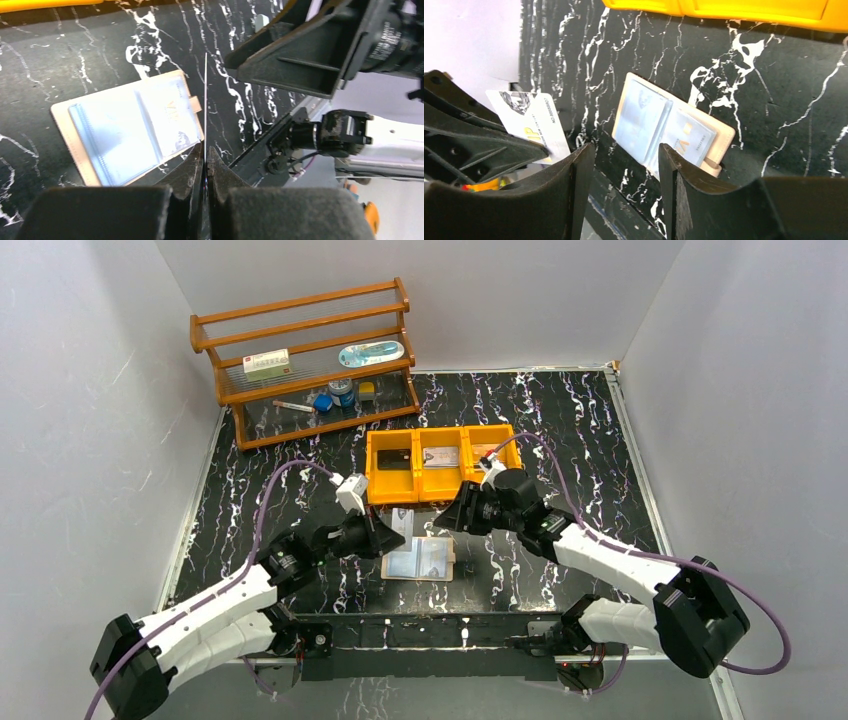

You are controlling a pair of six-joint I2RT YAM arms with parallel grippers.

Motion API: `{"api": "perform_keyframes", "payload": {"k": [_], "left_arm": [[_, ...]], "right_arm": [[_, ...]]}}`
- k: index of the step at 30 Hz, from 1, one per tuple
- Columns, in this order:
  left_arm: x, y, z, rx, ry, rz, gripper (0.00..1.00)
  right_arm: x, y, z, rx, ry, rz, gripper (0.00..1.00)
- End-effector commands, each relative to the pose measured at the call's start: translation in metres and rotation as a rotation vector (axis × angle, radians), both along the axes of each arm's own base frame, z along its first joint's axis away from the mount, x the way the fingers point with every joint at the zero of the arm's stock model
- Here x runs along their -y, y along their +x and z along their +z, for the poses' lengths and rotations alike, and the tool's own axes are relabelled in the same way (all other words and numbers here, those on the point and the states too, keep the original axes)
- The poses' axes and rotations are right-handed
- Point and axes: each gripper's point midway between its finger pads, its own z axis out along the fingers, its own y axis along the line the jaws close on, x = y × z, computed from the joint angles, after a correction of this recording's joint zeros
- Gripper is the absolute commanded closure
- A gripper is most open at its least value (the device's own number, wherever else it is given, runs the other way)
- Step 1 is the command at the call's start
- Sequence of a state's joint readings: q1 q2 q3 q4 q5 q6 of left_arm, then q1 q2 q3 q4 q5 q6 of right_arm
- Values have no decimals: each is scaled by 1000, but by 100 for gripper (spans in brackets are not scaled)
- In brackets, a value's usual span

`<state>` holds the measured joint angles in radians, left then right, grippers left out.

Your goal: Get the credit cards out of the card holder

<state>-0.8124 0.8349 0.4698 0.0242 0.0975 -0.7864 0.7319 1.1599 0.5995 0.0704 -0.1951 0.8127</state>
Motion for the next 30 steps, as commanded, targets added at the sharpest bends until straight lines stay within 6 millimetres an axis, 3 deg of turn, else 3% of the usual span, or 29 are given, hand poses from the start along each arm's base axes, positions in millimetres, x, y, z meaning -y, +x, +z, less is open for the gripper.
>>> {"api": "perform_keyframes", "payload": {"k": [1, 8, 16, 30], "left_arm": [[9, -10, 16, 6, -130, -81, 100], [18, -12, 38, 10, -261, -114, 100], [33, -18, 56, -9, -408, -173, 100], [38, -19, 65, -1, -444, -197, 100]], "right_arm": [[-17, -1, 45, 60, 220, 75, 41], [-28, -19, 69, 63, 389, 191, 40], [-34, -30, 77, 47, 462, 264, 40], [-37, -45, 84, 26, 537, 353, 58]]}}
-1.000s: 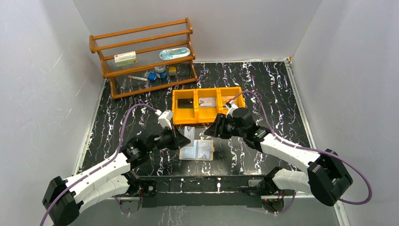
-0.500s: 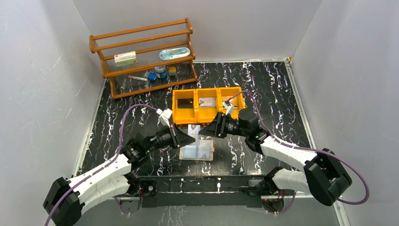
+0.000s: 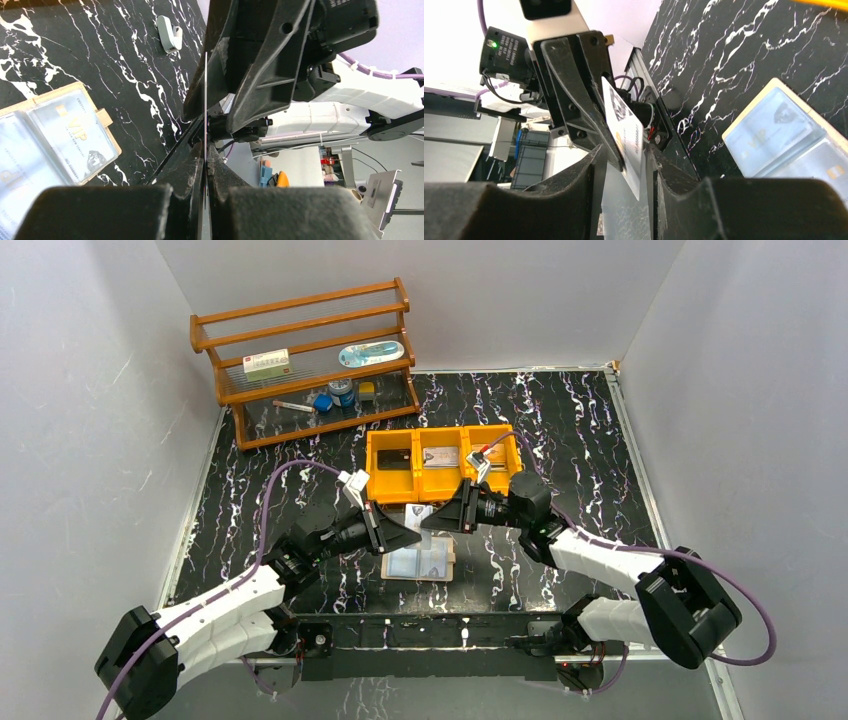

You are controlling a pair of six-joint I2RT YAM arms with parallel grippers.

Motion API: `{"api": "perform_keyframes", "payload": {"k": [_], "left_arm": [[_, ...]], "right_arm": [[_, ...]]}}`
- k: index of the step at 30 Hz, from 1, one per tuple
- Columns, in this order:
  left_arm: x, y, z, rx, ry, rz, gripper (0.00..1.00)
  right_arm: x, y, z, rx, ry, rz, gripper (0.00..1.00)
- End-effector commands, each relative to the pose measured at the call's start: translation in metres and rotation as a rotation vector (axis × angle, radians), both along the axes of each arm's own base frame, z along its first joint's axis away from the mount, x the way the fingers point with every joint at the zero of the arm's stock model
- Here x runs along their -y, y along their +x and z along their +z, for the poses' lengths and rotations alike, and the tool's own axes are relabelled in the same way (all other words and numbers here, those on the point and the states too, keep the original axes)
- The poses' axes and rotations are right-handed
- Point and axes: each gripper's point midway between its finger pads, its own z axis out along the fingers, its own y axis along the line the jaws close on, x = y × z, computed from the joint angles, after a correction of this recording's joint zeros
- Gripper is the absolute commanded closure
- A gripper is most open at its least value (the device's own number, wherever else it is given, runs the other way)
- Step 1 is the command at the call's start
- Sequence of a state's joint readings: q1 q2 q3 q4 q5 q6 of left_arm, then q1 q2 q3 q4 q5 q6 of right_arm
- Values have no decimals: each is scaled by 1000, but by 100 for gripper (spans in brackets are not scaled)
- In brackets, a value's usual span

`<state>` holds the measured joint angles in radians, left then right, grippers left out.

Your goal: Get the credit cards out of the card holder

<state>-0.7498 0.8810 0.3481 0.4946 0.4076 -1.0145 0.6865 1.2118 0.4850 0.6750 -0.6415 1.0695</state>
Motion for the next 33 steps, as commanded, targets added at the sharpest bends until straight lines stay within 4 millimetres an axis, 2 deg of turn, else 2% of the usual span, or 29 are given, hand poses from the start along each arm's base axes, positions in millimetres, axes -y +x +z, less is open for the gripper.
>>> {"api": "perform_keyframes", "payload": {"k": [1, 8, 17, 18, 19, 22, 24, 27, 29, 33], "left_arm": [[2, -4, 20, 48, -63, -34, 100], [3, -9, 28, 64, -105, -56, 100], [0, -10, 27, 71, -88, -48, 100], [-1, -10, 28, 75, -86, -47, 98], [-2, -10, 26, 70, -74, -42, 91], [-5, -8, 23, 81, -40, -25, 86], [-9, -7, 17, 72, 3, -11, 74], [-14, -5, 13, 75, 50, 13, 67], [-18, -3, 10, 73, 78, 32, 58], [-37, 7, -6, 54, 212, 132, 48]], "right_arm": [[0, -10, 12, 32, 75, 54, 59], [0, -18, 22, 42, 122, 106, 75], [1, -18, 24, 55, 129, 99, 92], [1, -19, 24, 56, 130, 99, 93], [1, -18, 24, 57, 132, 93, 94], [2, -15, 23, 54, 127, 75, 96], [2, -14, 23, 56, 123, 63, 98], [3, -10, 20, 56, 95, 37, 100], [4, -6, 17, 59, 66, 10, 100], [11, 10, 8, 78, -28, -101, 100]]}}
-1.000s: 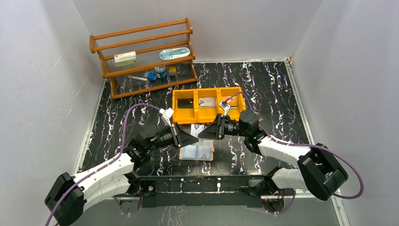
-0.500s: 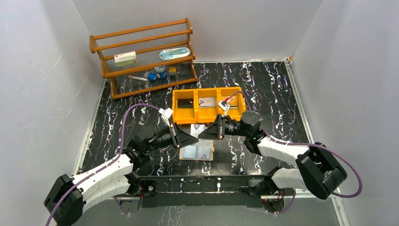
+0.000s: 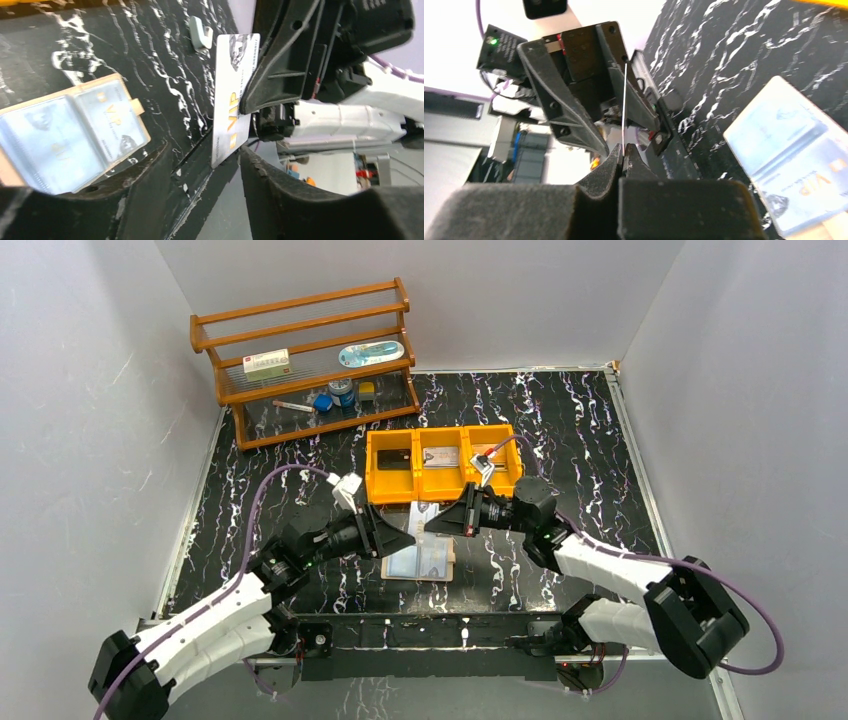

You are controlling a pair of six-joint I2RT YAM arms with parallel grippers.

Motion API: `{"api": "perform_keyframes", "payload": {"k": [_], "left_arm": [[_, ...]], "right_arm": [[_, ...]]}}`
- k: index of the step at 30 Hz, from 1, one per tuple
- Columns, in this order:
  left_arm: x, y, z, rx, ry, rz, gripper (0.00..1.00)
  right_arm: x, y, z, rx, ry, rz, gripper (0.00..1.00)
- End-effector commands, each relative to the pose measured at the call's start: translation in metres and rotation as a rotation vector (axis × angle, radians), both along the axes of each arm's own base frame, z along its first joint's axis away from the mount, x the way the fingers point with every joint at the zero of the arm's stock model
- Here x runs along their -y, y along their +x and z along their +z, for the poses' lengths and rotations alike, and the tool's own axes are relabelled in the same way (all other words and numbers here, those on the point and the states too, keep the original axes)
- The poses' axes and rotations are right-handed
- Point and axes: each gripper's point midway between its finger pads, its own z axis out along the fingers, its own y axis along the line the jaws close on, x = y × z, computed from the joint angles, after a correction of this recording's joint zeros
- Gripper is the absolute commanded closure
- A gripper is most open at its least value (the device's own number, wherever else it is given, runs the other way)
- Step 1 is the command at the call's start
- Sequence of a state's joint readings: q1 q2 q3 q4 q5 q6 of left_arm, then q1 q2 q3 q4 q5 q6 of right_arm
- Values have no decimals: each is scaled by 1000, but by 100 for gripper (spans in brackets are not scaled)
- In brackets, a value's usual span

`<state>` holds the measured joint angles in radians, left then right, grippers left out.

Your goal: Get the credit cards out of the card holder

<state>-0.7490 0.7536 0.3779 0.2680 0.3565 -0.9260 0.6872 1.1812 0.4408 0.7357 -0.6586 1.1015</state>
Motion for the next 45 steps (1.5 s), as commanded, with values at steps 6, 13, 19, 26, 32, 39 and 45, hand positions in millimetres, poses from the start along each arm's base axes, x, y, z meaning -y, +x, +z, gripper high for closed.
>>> {"api": "perform_keyframes", "payload": {"k": [6, 13, 19, 26, 32, 39, 45], "left_arm": [[-50, 14, -25, 9, 282, 198, 35], [-81, 17, -42, -24, 436, 300, 23], [-109, 21, -42, -9, 520, 409, 13], [-120, 18, -43, -4, 523, 444, 6], [-124, 15, -46, -3, 550, 432, 3], [-127, 17, -48, -7, 571, 451, 2], [-129, 16, -45, 0, 554, 462, 2]], "right_arm": [[32, 56, -12, 167, -307, -331, 100], [70, 111, -12, 365, -612, -549, 100], [78, 154, -9, 587, -820, -577, 100], [57, 189, -19, 841, -1005, -420, 100], [37, 213, -34, 1007, -1139, -259, 100], [34, 245, -53, 1104, -1326, -227, 100], [27, 265, -67, 1226, -1421, -139, 100]]}}
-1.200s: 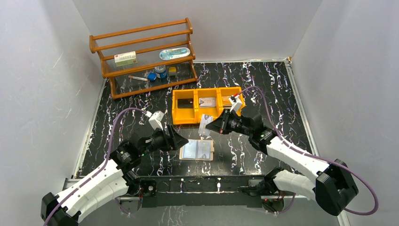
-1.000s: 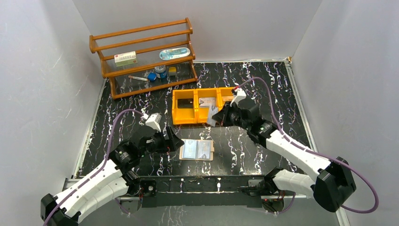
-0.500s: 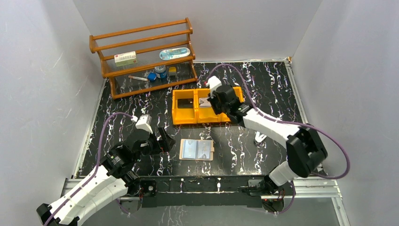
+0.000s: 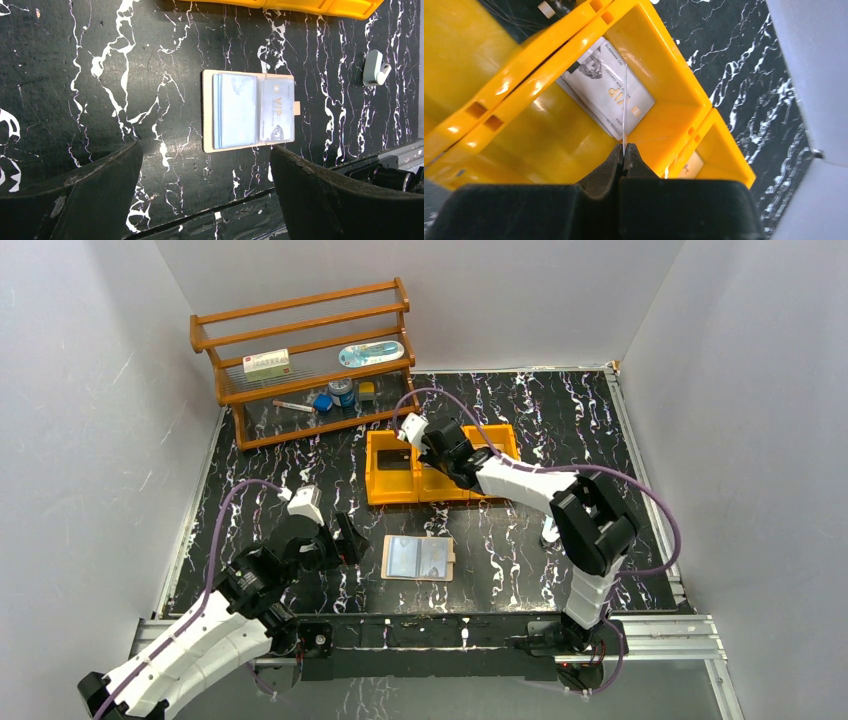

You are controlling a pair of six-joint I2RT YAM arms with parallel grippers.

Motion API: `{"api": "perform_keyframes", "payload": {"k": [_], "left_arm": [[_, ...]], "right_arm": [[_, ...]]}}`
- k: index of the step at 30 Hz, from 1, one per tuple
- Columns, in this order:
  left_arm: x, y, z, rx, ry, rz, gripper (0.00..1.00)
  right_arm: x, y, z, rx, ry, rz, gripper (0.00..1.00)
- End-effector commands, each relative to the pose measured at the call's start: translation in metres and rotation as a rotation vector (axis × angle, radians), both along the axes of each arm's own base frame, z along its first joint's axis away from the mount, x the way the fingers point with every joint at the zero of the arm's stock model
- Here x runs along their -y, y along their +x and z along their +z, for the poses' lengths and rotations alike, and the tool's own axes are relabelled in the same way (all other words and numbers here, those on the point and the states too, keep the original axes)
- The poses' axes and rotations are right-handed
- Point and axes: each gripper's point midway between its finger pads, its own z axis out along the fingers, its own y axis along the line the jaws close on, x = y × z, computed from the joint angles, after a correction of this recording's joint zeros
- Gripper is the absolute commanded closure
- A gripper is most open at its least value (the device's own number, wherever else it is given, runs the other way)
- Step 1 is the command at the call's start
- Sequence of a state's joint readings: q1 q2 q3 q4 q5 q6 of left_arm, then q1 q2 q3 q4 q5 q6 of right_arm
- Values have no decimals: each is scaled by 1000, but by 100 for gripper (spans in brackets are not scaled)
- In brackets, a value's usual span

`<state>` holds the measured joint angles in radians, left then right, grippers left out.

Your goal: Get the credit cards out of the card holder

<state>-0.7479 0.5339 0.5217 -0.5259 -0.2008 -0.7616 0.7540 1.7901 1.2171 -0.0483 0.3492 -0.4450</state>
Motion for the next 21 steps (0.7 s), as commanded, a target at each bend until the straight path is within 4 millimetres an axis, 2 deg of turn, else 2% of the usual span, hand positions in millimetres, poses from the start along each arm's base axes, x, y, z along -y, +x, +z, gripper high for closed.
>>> {"api": "perform_keyframes", "payload": {"k": [1, 6, 13, 18, 21], "left_arm": [[-5, 3, 12, 38, -6, 25, 2], [-7, 4, 16, 59, -21, 36, 2], [-8, 4, 19, 75, -36, 39, 2], [-7, 3, 18, 72, -43, 38, 2], [-7, 2, 17, 68, -42, 34, 2]], "right_arm": [[-13, 30, 24, 130, -104, 60, 100], [-15, 41, 15, 142, -227, 89, 100], [-17, 52, -11, 173, -355, 146, 98], [-21, 51, -19, 170, -331, 166, 88], [-23, 48, -20, 164, -305, 163, 87]]}}
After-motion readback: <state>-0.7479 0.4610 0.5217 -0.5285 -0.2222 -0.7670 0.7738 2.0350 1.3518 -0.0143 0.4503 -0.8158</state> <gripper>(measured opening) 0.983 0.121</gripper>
